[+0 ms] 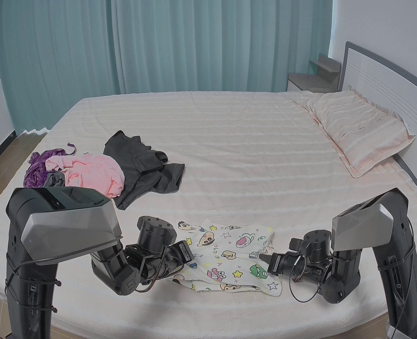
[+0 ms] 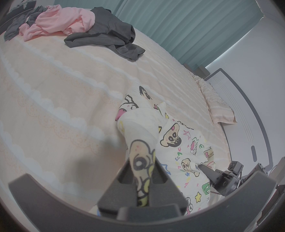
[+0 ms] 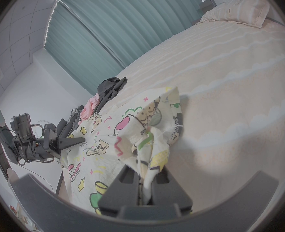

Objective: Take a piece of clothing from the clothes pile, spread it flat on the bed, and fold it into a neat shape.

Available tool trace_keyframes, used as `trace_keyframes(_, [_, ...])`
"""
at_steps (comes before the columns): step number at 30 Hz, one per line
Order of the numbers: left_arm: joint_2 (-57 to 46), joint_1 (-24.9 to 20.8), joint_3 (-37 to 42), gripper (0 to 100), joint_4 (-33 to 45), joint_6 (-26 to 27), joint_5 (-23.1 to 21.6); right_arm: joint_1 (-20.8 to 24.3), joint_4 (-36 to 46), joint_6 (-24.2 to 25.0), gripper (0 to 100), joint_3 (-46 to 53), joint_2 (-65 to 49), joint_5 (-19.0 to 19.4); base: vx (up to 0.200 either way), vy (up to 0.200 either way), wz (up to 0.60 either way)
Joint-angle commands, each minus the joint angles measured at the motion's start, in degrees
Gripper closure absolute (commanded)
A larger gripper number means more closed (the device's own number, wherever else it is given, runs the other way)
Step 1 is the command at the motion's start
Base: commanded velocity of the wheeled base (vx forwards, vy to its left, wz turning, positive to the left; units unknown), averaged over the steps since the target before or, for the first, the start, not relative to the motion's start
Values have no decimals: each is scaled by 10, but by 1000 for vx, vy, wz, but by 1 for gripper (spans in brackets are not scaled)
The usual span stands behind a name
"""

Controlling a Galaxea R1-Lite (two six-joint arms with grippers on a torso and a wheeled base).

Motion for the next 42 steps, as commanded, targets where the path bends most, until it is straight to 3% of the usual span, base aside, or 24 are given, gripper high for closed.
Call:
trace_keyframes(1, [-1, 0, 1, 100, -1, 0, 1, 0, 0, 0, 100, 0, 2, 1, 0, 0, 0])
trace_keyframes(42, [-13, 0, 56, 100, -40, 1, 1, 11, -17, 24, 100, 8, -2, -23, 0, 200, 0])
